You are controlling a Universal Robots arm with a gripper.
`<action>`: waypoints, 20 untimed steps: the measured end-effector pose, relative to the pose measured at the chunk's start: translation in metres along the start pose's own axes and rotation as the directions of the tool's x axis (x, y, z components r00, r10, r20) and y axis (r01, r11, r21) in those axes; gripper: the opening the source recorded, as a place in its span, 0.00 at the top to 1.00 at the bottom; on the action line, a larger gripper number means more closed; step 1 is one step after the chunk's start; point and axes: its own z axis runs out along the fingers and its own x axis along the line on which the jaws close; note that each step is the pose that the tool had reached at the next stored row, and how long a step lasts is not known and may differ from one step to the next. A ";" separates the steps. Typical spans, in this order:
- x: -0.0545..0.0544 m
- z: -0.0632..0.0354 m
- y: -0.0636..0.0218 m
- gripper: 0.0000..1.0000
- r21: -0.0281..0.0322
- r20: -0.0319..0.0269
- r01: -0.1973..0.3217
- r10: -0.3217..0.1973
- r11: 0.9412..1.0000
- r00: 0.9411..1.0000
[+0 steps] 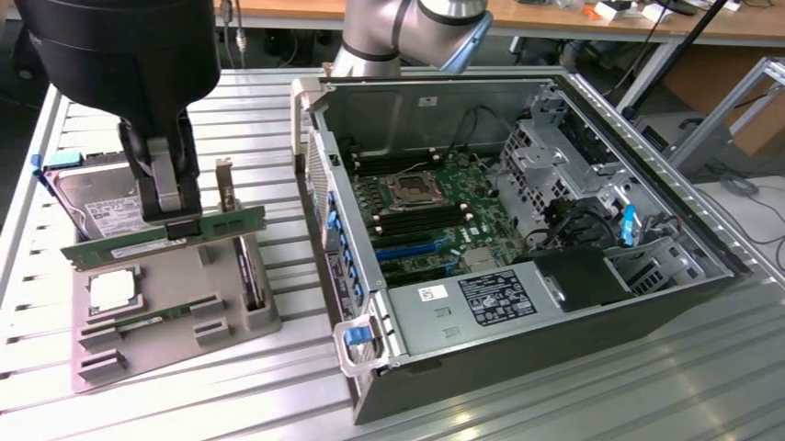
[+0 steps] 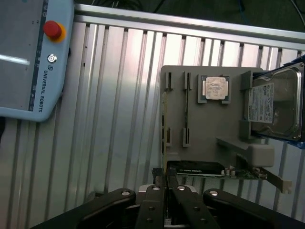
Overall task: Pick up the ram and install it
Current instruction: 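Pick up the ram and move it above insertion slot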
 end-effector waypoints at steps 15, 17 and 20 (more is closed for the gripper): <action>0.002 -0.0004 -0.0139 0.88 -0.001 -0.005 0.000 0.000 1.000 1.000; 0.002 -0.0004 -0.0158 0.88 -0.001 -0.005 0.000 0.000 1.000 1.000; 0.002 -0.0004 -0.0179 0.88 -0.001 -0.006 0.000 0.000 1.000 1.000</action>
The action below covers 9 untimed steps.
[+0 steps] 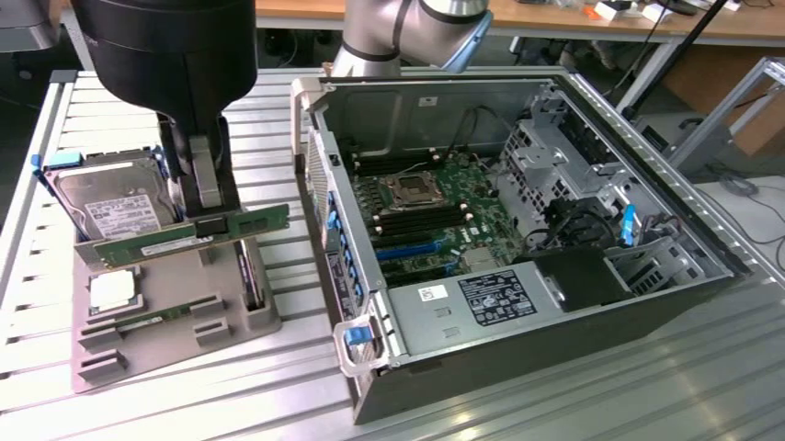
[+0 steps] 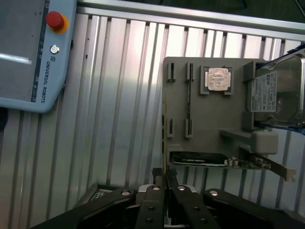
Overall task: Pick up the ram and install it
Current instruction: 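Pick up the ram and move it above insertion slot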
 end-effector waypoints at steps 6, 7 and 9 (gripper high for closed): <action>0.001 -0.0002 -0.0055 0.88 0.000 -0.003 0.000 0.000 1.000 1.000; 0.001 -0.0003 -0.0065 0.88 -0.001 -0.004 0.000 0.000 1.000 1.000; 0.001 -0.0004 -0.0095 0.88 -0.001 -0.006 0.000 0.000 1.000 1.000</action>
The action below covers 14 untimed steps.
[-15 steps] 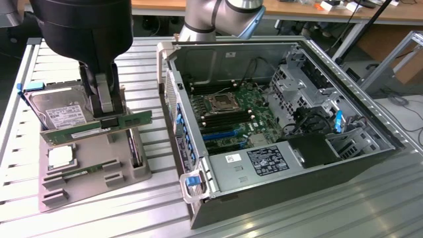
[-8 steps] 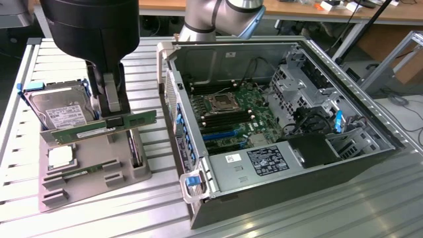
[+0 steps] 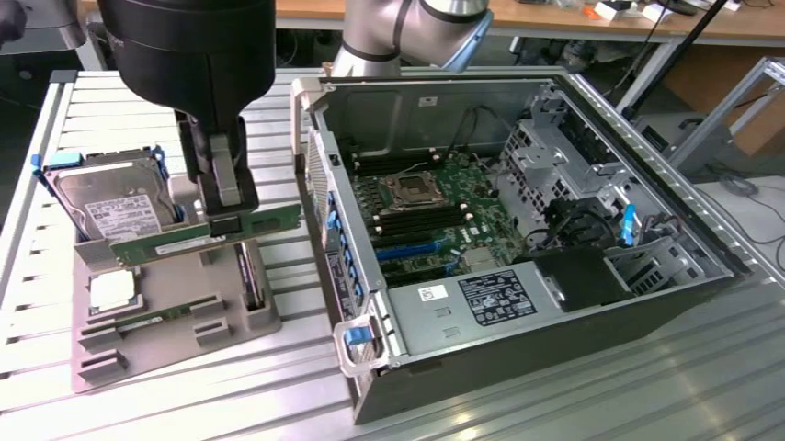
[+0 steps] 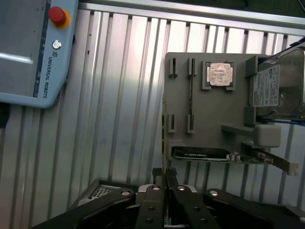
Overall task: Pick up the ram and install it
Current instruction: 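Pick up the ram and move it above insertion slot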
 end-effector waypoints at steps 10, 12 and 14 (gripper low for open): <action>0.002 -0.0005 -0.0155 0.88 0.004 0.026 0.001 -0.001 1.000 1.000; 0.002 -0.0006 -0.0178 0.88 0.008 0.062 0.003 -0.003 1.000 0.998; 0.003 -0.0007 -0.0194 0.88 0.012 0.086 0.003 -0.004 1.000 0.996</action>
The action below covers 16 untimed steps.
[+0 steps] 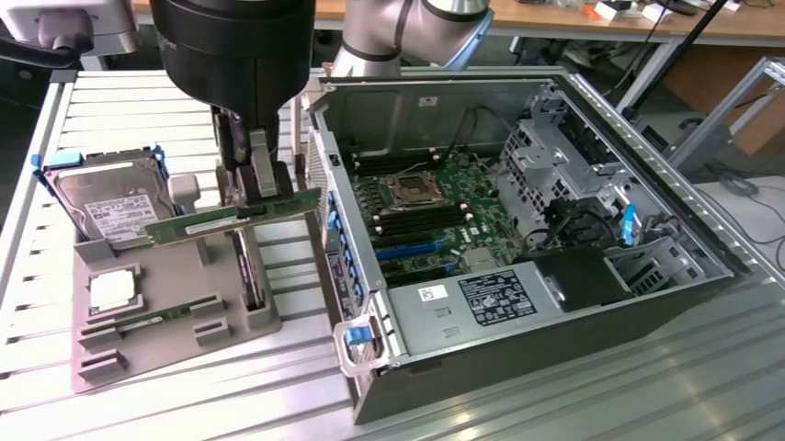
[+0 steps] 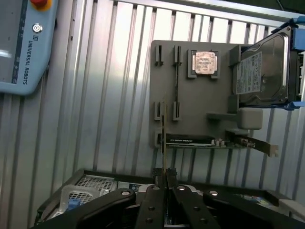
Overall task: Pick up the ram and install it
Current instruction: 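Pick up the ram and move it above insertion slot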
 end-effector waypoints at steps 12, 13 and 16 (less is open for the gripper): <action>0.003 0.0000 -0.0187 0.88 0.002 0.014 0.001 -0.001 1.000 1.000; 0.003 0.0000 -0.0203 0.88 0.002 0.015 0.001 -0.001 1.000 1.000; 0.003 0.0000 -0.0236 0.88 0.002 0.014 0.001 -0.001 1.000 1.000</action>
